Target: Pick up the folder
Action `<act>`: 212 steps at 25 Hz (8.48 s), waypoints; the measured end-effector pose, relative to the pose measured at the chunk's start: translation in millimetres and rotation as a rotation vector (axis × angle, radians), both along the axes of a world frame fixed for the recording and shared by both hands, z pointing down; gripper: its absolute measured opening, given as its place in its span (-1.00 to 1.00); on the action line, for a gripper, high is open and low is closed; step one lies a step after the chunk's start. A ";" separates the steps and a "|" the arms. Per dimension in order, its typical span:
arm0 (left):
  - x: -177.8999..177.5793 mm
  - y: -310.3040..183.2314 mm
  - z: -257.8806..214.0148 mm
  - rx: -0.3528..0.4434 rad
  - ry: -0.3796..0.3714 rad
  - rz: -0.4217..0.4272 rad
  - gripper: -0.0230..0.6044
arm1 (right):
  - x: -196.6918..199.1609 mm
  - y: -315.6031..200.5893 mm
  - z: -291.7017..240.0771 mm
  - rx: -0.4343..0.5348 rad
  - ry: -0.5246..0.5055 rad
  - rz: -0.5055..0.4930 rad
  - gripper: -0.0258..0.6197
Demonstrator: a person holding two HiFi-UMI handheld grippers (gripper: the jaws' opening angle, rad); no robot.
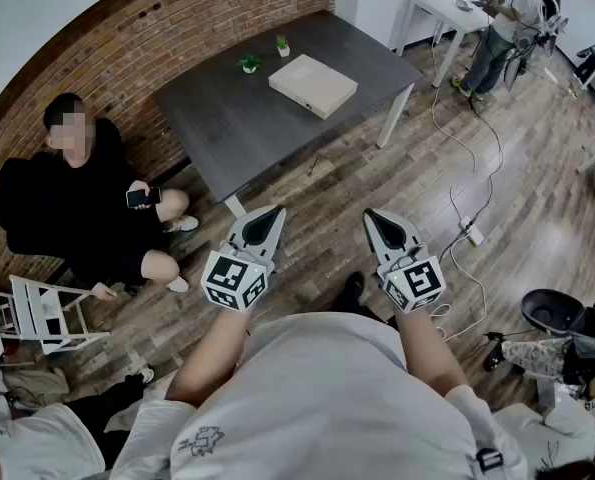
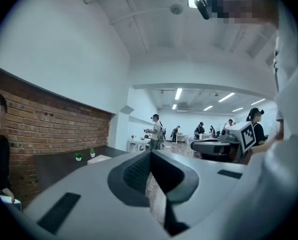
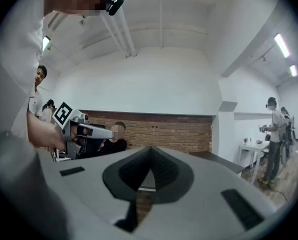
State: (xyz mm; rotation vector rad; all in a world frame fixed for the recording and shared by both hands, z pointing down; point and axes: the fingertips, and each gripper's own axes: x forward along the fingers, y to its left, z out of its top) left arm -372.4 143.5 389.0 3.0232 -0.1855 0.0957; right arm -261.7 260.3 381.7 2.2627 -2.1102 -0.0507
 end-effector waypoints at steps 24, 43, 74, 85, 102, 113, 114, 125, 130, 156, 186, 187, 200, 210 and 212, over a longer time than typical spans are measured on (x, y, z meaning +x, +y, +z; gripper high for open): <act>47.9 -13.4 1.4 0.014 -0.002 -0.053 -0.82 | 52.8 -12.8 -0.8 0.008 0.010 -0.010 -0.91; 205.1 -40.0 53.8 -0.033 -0.086 -0.089 -0.35 | 211.1 -44.2 48.6 -0.066 -0.100 -0.080 -0.31; 381.1 -134.8 54.4 -0.050 -0.080 -0.022 -0.28 | 356.1 -138.4 59.0 -0.123 -0.135 -0.078 -0.05; 406.7 -262.9 66.0 -0.105 -0.094 -0.047 -0.28 | 384.6 -294.5 64.2 -0.175 -0.126 -0.157 -0.02; 401.4 -372.0 68.8 -0.126 -0.104 -0.161 -0.26 | 388.5 -428.1 66.2 -0.211 -0.116 -0.296 0.00; 420.8 -425.8 79.6 -0.167 -0.111 -0.317 -0.24 | 422.3 -499.9 75.1 -0.250 -0.108 -0.445 0.01; 424.0 -430.5 81.8 -0.181 -0.110 -0.335 -0.24 | 428.1 -506.1 76.9 -0.258 -0.109 -0.459 0.01; 458.5 -475.0 124.1 -0.279 -0.156 -0.535 -0.22 | 489.9 -567.5 119.2 -0.356 -0.144 -0.617 0.02; 461.2 -482.5 149.0 -0.325 -0.194 -0.625 -0.20 | 506.0 -583.3 151.8 -0.432 -0.155 -0.688 0.02; 452.2 -455.9 316.0 -0.648 -0.395 -0.759 -0.11 | 529.4 -585.0 336.4 -0.856 -0.179 -0.786 0.06; 456.6 -439.0 395.5 -0.925 -0.395 -0.739 -0.08 | 535.1 -574.6 397.4 -0.991 -0.277 -0.746 -0.03; 456.9 -438.8 395.4 -0.925 -0.397 -0.739 -0.10 | 535.0 -574.5 397.3 -0.993 -0.279 -0.743 -0.04; 446.6 -452.2 350.7 -0.806 -0.416 -0.724 -0.14 | 524.5 -577.1 359.8 -0.922 -0.273 -0.657 -0.08; 412.4 -455.5 291.7 -0.678 -0.390 -0.700 -0.14 | 491.9 -571.5 296.5 -0.775 -0.250 -0.599 -0.09; 402.1 -456.8 279.3 -0.646 -0.382 -0.696 -0.15 | 482.0 -569.8 283.9 -0.743 -0.245 -0.590 -0.10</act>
